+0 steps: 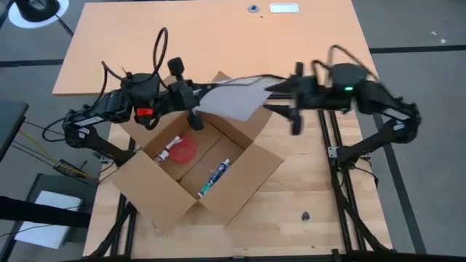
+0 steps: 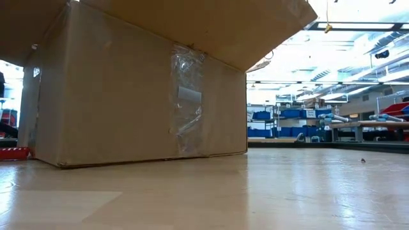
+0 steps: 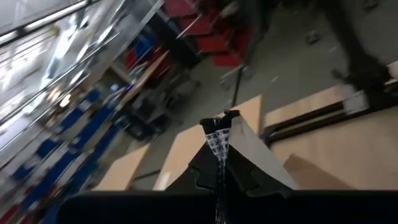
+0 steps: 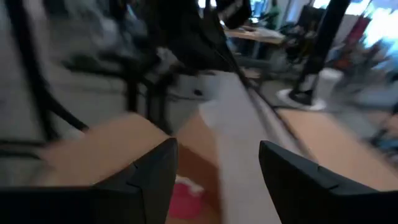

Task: Unpack boxes
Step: Put the pink medicine organizer into the zip bag

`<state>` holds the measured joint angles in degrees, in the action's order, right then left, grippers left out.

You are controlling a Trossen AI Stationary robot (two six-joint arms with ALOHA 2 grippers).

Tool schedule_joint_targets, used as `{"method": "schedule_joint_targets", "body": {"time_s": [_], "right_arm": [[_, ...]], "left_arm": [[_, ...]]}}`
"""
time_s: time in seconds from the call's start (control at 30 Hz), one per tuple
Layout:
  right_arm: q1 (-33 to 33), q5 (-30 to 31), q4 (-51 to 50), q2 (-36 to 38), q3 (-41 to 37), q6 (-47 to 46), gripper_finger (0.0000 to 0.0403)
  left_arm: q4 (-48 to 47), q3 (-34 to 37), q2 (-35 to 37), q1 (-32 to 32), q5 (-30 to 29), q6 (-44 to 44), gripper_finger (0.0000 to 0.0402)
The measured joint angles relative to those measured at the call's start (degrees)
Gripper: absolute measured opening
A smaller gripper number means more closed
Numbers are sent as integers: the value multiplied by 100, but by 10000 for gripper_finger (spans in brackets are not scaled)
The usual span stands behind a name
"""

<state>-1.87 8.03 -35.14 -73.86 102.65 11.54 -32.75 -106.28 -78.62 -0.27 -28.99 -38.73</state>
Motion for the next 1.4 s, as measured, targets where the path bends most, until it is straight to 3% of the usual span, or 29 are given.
{"method": "schedule_joint_targets", "body": {"time_s": [0.2, 0.4, 0.6, 0.8, 0.93, 1.23, 1.33, 1.4], "right_arm": [[-39, 664, 95, -680, -2, 1535, 229], [-94, 1189, 147, -986, 0, 1981, 229], [42, 1184, 449, -795, -2, 2228, 229], [-96, 1210, 371, -632, 2, 2242, 229], [-204, 920, 150, -798, 2, 2128, 229], [-165, 876, 31, -1147, 0, 2004, 228], [-231, 883, 49, -1214, 0, 1794, 207], [-238, 889, -95, -1228, 0, 1681, 170]], "left_arm": [[-27, 0, -1, 0, 135, -1, 6], [-16, 0, -1, 0, 142, -1, 6], [-182, 0, -1, 2, 155, -1, 6], [-95, 0, -1, 2, 166, 19, 6], [5, 0, -1, 2, 166, 23, 6], [36, 0, -1, -3, 166, 38, 6], [47, 0, -1, -13, 166, 76, 6], [49, 0, -1, -13, 166, 160, 8]]}}
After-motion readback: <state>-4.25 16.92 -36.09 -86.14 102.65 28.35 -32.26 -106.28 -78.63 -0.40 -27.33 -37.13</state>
